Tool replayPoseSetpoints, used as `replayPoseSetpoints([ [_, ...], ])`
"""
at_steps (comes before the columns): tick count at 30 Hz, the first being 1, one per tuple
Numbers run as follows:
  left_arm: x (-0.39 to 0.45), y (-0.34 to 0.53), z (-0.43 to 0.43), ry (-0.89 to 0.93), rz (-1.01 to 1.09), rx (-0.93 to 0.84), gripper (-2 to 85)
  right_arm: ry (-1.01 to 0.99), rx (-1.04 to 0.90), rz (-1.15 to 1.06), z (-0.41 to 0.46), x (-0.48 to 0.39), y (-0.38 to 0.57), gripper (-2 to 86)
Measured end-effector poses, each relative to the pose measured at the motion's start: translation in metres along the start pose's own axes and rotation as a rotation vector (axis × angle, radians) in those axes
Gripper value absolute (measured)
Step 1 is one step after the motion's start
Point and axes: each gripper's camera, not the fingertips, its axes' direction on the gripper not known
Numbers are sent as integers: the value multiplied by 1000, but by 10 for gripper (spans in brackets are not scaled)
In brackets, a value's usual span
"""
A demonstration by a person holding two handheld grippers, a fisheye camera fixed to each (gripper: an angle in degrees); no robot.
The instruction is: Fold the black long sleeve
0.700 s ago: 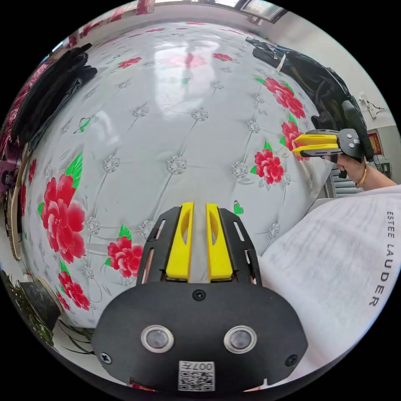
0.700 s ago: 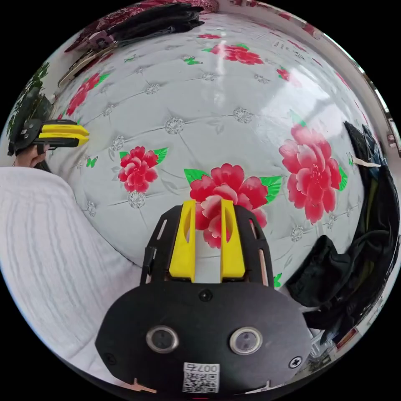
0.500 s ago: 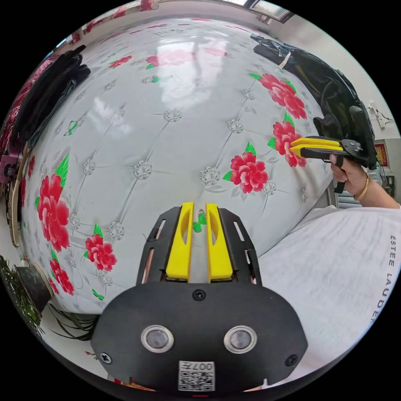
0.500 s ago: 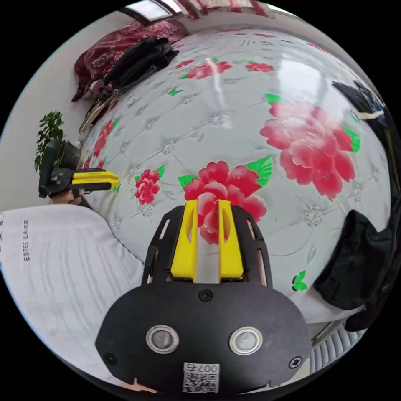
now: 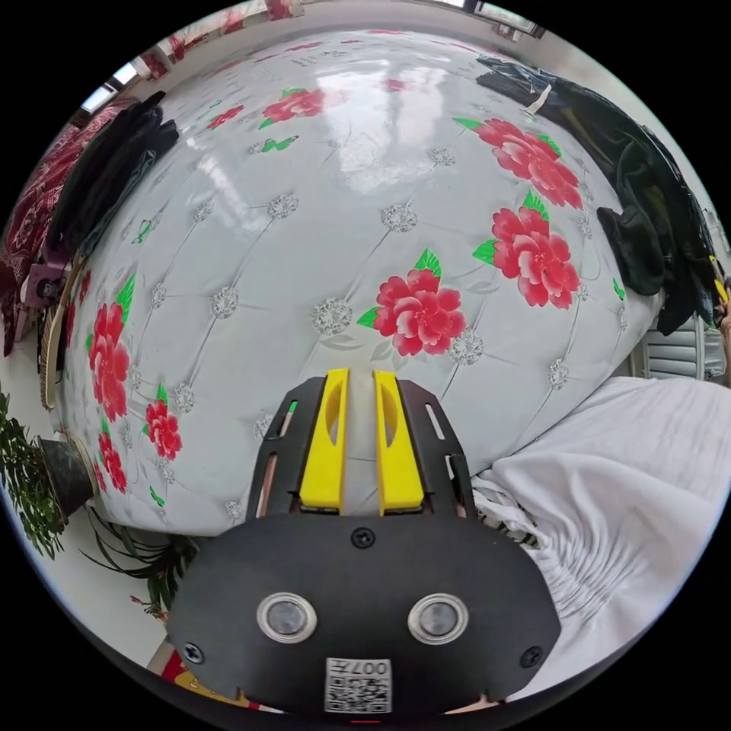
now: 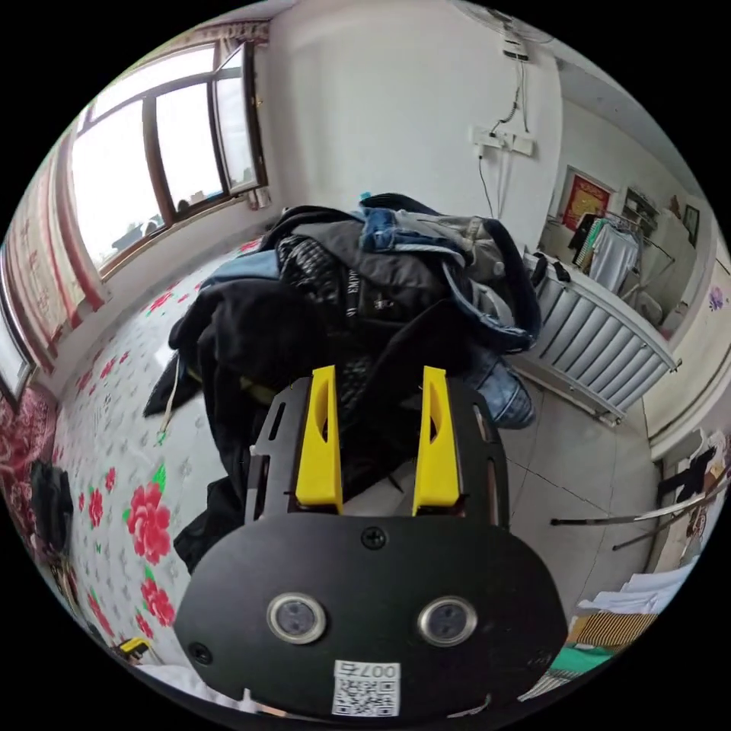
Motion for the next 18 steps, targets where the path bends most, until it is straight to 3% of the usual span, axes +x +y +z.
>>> replayPoseSetpoints([
  [6,13,30,-9,-40,-4,36,41,-4,-217,132,53,53,-37,95],
  [10,2,49,-19,28,-101,31,10,25,-285,222,62,72,-36,37],
  [12,-2,62,-24,101,-129,27,-3,-27,-213,238,43,74,-34,19],
  [14,-6,86,-37,280,-152,95,-8,-206,-28,205,2,65,-31,7],
  [18,-14,129,-66,414,-188,225,-7,-514,137,45,-65,16,-34,0],
])
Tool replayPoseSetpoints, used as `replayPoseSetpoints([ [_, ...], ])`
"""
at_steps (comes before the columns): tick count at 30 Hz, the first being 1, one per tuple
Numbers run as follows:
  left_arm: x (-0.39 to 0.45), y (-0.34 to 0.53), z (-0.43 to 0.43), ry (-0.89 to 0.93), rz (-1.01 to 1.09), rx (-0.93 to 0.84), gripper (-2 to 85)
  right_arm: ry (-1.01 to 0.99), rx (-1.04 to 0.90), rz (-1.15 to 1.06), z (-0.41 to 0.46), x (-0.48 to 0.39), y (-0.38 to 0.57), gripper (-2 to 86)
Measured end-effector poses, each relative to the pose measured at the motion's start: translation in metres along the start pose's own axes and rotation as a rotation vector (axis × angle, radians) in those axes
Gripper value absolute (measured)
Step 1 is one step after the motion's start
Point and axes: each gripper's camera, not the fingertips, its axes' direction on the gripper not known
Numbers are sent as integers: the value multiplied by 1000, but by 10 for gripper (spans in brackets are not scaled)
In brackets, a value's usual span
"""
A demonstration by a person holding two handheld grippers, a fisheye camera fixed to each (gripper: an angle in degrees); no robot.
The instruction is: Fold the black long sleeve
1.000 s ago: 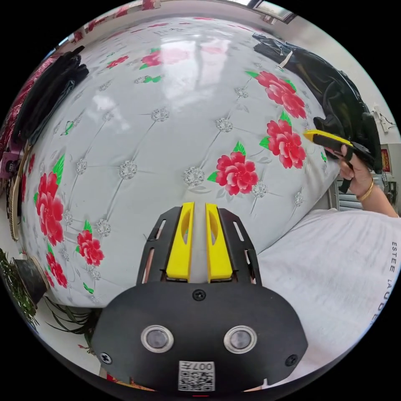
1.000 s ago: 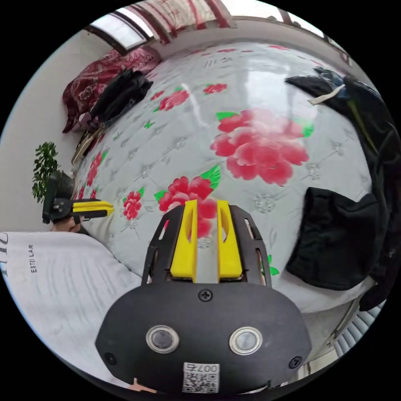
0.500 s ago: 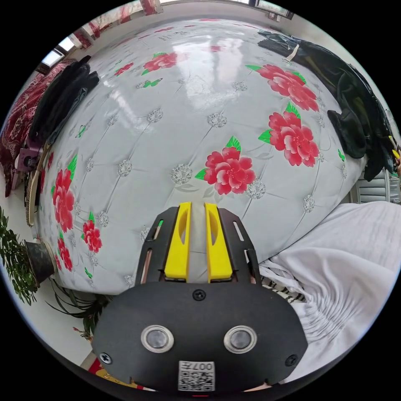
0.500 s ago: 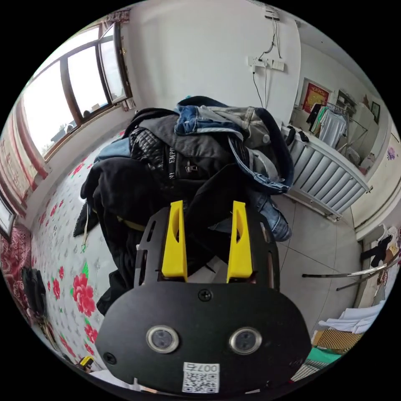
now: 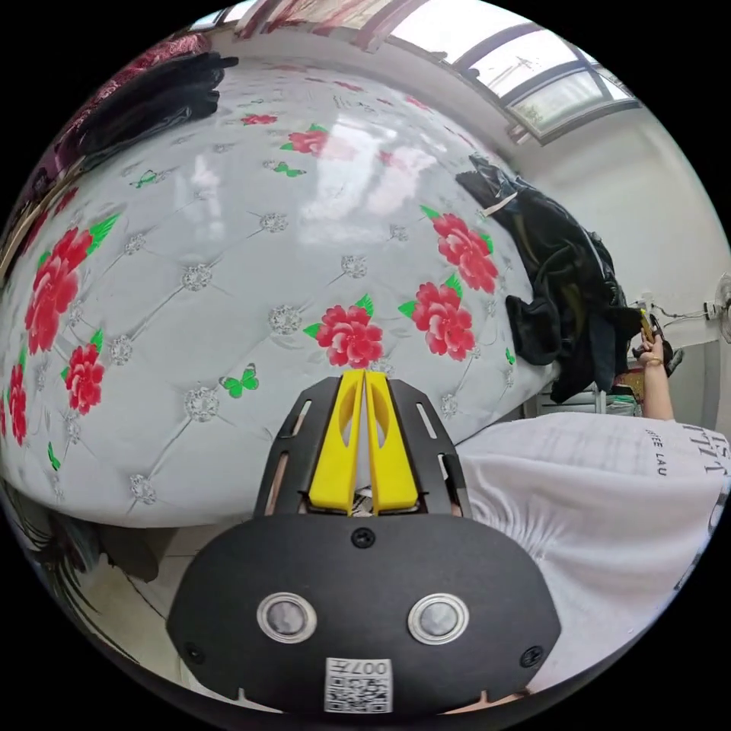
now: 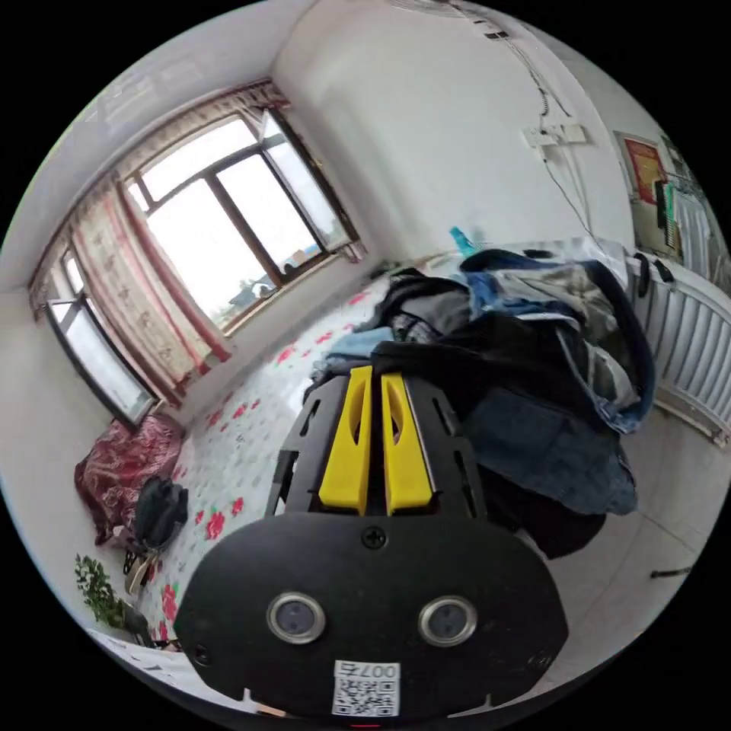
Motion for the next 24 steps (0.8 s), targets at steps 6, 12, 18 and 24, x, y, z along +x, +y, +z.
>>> replayPoseSetpoints([
  [6,20,21,-86,13,135,186,58,-373,58,-379,-40,-163,31,-2],
  [12,71,39,-177,92,370,447,144,-908,-142,-750,-43,-336,169,0],
  [18,94,86,-225,-26,514,628,147,-1356,-578,-834,-28,-455,364,12],
  [24,21,111,-222,-227,316,409,65,-1110,-755,-966,9,-469,461,47],
])
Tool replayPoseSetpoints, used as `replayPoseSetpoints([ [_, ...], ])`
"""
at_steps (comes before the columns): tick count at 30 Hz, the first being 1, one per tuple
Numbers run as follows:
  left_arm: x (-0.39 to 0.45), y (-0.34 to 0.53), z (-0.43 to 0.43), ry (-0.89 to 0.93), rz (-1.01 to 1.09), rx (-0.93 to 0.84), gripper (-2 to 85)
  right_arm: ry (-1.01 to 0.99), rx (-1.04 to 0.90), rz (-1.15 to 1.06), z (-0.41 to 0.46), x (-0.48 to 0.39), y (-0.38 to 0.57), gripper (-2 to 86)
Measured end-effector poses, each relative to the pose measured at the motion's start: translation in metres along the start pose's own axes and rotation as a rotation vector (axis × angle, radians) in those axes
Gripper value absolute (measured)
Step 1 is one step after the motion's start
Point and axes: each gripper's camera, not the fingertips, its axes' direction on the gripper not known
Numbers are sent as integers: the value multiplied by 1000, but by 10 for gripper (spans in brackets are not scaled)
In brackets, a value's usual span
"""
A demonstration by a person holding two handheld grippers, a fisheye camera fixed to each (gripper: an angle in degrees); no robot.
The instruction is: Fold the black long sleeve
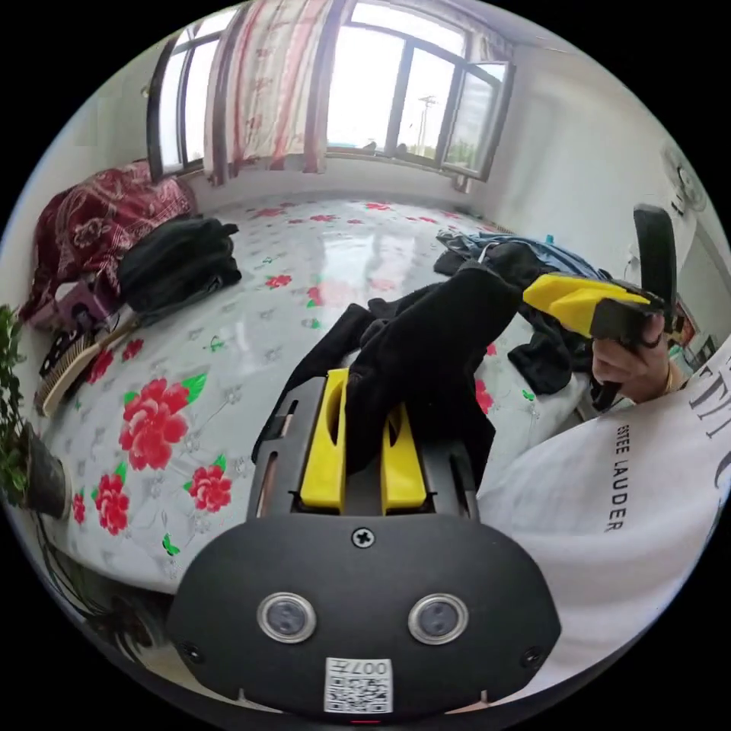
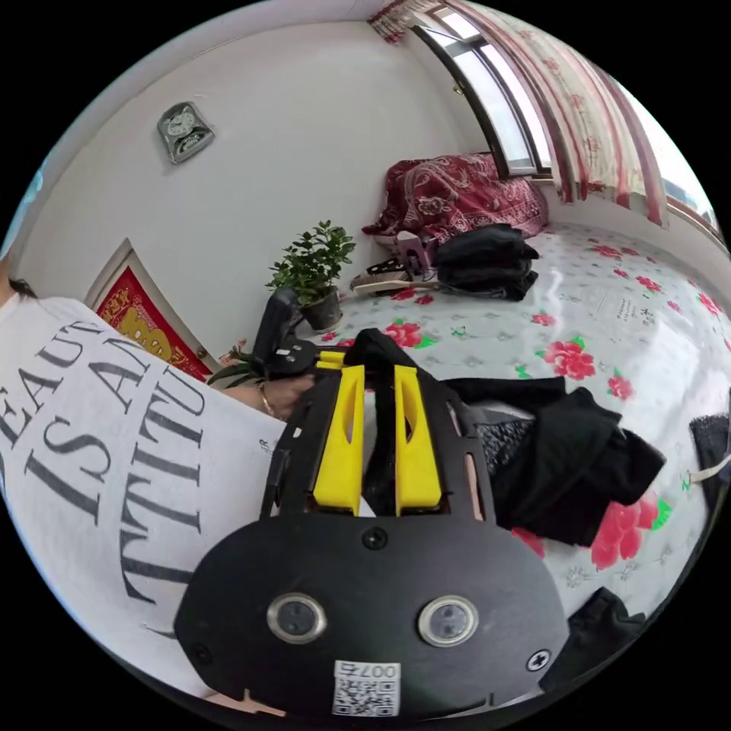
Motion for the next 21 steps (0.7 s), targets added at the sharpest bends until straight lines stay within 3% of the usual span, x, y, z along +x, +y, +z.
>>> replayPoseSetpoints([
  [5,-82,48,-35,97,-272,4,59,228,-134,127,34,48,41,78],
  [12,-115,22,-65,173,-287,32,55,57,-266,17,140,46,29,83],
  [16,-122,-19,-87,190,-202,86,55,-20,-366,-59,202,42,4,29],
  [18,-131,-28,-91,150,-192,71,59,48,-336,-87,207,43,-3,14],
  [21,-158,-19,-91,73,-258,-19,73,-57,-177,-76,190,56,-12,9],
])
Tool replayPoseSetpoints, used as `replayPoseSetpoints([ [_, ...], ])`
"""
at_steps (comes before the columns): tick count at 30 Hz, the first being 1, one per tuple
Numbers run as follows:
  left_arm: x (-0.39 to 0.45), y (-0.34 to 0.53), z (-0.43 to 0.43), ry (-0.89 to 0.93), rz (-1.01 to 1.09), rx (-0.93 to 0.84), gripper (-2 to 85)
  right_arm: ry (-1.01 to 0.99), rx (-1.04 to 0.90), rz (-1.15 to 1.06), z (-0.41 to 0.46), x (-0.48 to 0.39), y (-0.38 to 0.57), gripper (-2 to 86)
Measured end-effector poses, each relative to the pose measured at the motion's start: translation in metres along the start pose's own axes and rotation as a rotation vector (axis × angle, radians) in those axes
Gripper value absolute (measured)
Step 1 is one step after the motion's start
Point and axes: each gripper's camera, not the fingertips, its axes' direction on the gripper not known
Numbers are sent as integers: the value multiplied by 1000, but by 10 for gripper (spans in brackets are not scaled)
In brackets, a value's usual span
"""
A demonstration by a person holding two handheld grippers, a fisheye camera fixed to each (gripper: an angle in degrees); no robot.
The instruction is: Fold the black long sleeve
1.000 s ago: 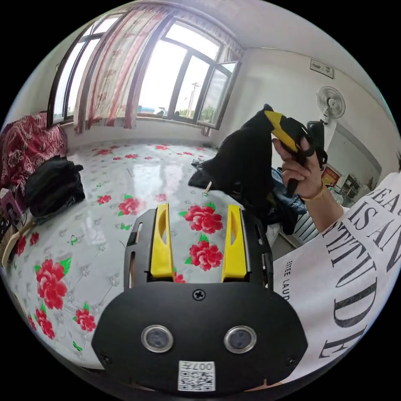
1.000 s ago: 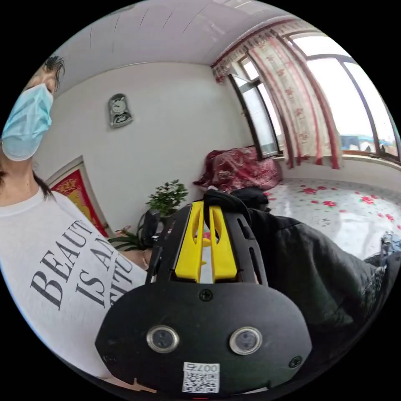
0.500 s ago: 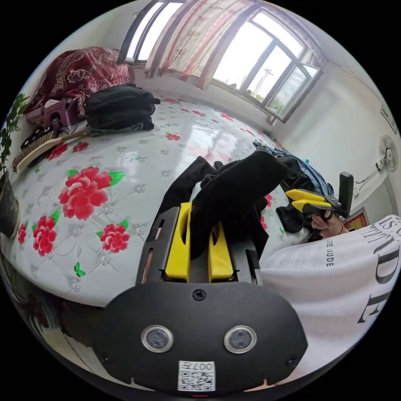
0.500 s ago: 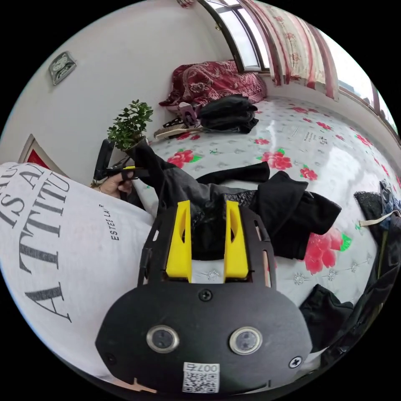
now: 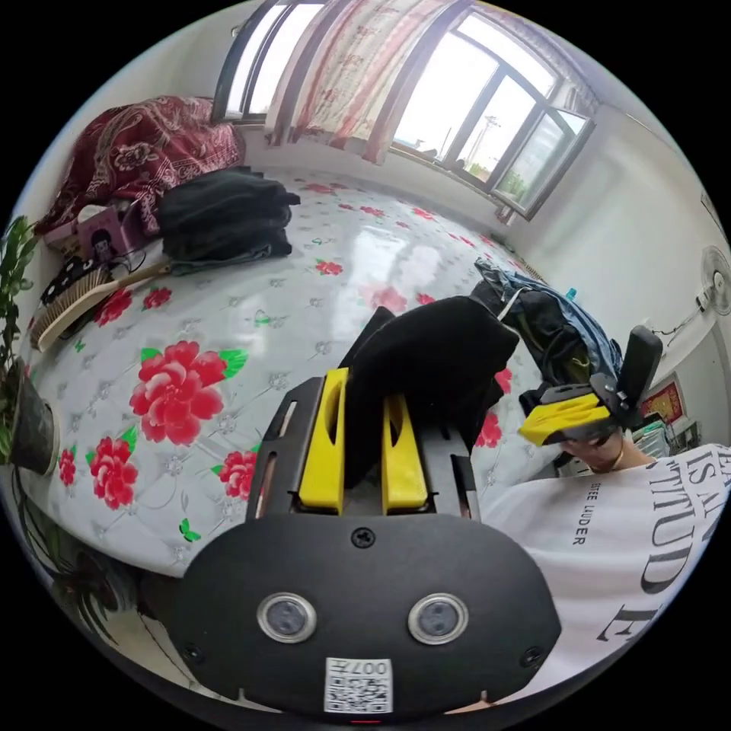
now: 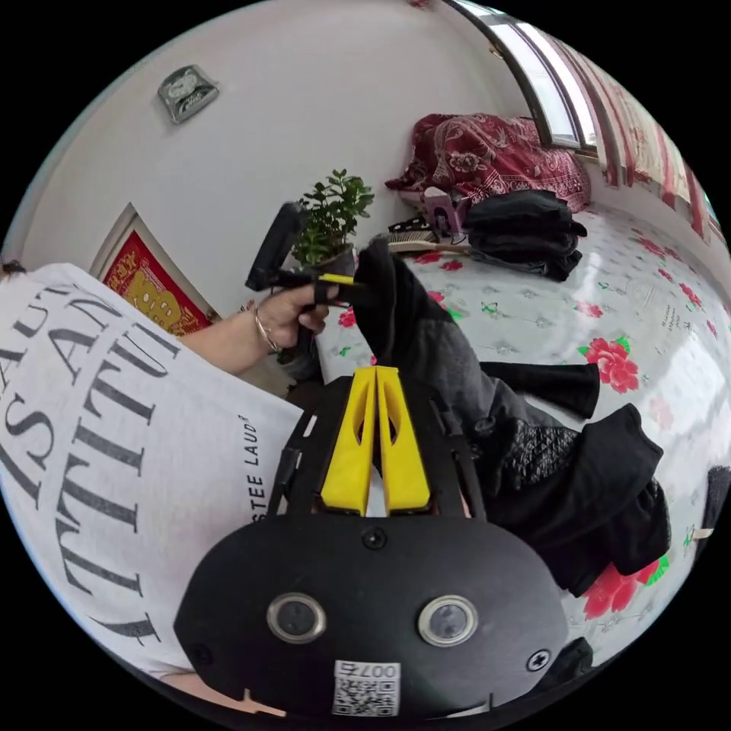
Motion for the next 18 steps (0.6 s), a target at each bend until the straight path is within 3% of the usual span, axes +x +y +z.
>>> replayPoseSetpoints([
  [4,-39,50,-18,-96,-131,-53,86,46,8,81,14,31,5,28],
  [7,-63,92,-30,-133,-262,-113,96,67,-167,89,58,52,17,53],
  [10,-79,130,-44,-158,-374,-161,101,209,-361,81,108,71,40,64],
  [14,-86,171,-45,-92,-489,-210,114,272,-640,37,175,93,75,68],
  [18,-73,171,-21,-3,-465,-222,134,176,-669,11,186,88,72,67],
])
